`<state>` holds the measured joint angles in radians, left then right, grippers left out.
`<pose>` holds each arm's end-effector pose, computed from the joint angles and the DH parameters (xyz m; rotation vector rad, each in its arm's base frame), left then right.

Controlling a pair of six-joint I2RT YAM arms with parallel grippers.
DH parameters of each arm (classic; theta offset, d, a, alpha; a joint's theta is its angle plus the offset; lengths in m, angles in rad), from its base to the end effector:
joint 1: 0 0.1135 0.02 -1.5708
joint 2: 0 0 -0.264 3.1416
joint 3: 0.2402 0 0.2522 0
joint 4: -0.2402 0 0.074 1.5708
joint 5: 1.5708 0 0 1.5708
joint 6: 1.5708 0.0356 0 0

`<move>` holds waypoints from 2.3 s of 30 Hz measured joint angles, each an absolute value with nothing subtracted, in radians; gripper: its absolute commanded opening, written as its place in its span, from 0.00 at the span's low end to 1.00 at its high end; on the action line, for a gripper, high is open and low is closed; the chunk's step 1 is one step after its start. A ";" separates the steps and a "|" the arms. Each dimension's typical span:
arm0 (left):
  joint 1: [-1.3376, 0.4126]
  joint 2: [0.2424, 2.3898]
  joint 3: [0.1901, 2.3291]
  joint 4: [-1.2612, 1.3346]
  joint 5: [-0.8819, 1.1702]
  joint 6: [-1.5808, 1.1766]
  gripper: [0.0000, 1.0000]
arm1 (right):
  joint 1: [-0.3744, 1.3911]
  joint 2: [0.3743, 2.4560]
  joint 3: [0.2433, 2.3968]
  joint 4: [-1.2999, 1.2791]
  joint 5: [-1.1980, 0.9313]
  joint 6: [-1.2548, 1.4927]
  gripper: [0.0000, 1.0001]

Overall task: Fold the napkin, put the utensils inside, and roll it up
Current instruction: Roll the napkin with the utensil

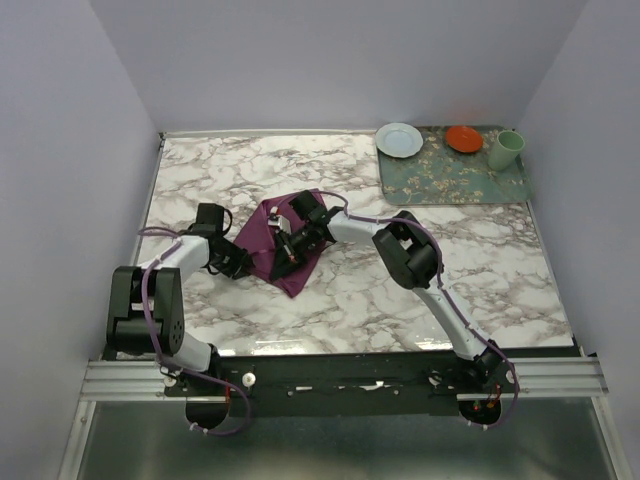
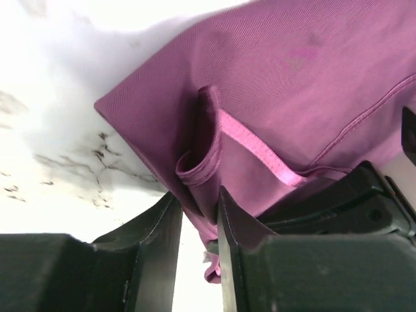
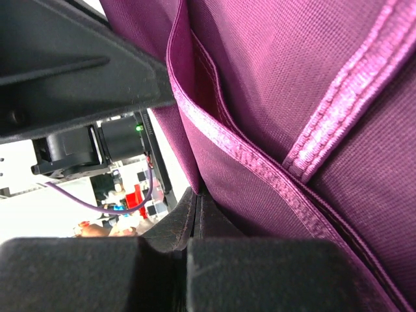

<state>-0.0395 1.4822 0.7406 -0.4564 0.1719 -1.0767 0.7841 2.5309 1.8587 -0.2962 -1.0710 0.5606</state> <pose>0.2571 -0.0163 0.1537 -1.3840 2.5194 -0.4971 0.3439 0.3872 0.0843 0.7138 -2.3574 -1.5931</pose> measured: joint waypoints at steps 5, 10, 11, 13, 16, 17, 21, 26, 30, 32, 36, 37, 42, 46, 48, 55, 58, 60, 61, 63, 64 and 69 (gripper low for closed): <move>-0.042 1.538 0.809 -0.519 0.131 -1.026 0.06 | 0.784 2.531 1.848 -0.263 -1.074 0.575 0.01; -0.042 1.620 0.900 -0.595 0.142 -0.956 0.00 | 0.784 2.530 1.838 -0.234 -1.073 0.579 0.01; -0.042 1.633 0.913 -0.609 0.147 -0.944 0.00 | 0.784 2.529 1.836 -0.231 -1.073 0.578 0.01; -0.041 1.652 0.930 -0.627 0.162 -0.928 0.00 | 0.784 2.526 1.833 -0.228 -1.070 0.575 0.03; -0.040 1.669 0.947 -0.643 0.171 -0.915 0.00 | 0.784 2.517 1.829 -0.233 -1.055 0.563 0.13; -0.039 1.671 0.950 -0.646 0.173 -0.912 0.00 | 0.784 2.513 1.829 -0.235 -1.048 0.554 0.19; -0.039 1.675 0.954 -0.651 0.176 -0.901 0.00 | 0.789 2.477 1.840 -0.323 -0.979 0.482 0.29; -0.038 1.684 0.963 -0.661 0.181 -0.897 0.00 | 0.804 2.413 1.890 -0.467 -0.848 0.376 0.44; -0.036 1.689 0.969 -0.667 0.185 -0.897 0.00 | 0.825 2.347 1.942 -0.558 -0.739 0.299 0.52; -0.035 1.691 0.971 -0.669 0.187 -0.897 0.00 | 0.844 2.310 1.950 -0.587 -0.672 0.256 0.55; -0.034 1.698 0.978 -0.675 0.191 -0.897 0.00 | 0.906 2.267 1.955 -0.599 -0.527 0.173 0.67; -0.034 1.700 0.981 -0.678 0.192 -0.897 0.00 | 0.930 2.264 1.955 -0.598 -0.463 0.152 0.68; -0.034 1.703 0.986 -0.683 0.195 -0.897 0.00 | 1.036 2.264 1.917 -0.570 -0.245 0.072 0.70; -0.030 1.707 0.987 -0.686 0.199 -0.897 0.00 | 1.099 2.264 1.887 -0.559 -0.086 0.025 0.69; -0.028 1.709 0.989 -0.687 0.204 -0.897 0.00 | 1.104 2.265 1.878 -0.545 -0.037 0.013 0.68; -0.028 1.709 0.990 -0.688 0.204 -0.897 0.00 | 1.106 2.270 1.845 -0.495 0.100 -0.017 0.63; -0.027 1.709 0.990 -0.688 0.208 -0.898 0.00 | 1.108 2.280 1.837 -0.480 0.109 -0.017 0.61; -0.026 1.710 0.991 -0.689 0.211 -0.898 0.00 | 1.109 2.281 1.821 -0.467 0.109 -0.016 0.63; -0.025 1.710 0.991 -0.689 0.212 -0.898 0.00 | 1.109 2.281 1.816 -0.462 0.109 -0.016 0.63; -0.024 1.711 0.992 -0.690 0.213 -0.898 0.00 | 1.110 2.281 1.797 -0.440 0.107 -0.015 0.64; -0.023 1.712 0.993 -0.691 0.218 -0.898 0.00 | 1.110 2.281 1.790 -0.425 0.104 -0.010 0.64; -0.017 1.715 0.994 -0.691 0.221 -0.898 0.00 | 1.111 2.278 1.771 -0.390 0.100 0.016 0.64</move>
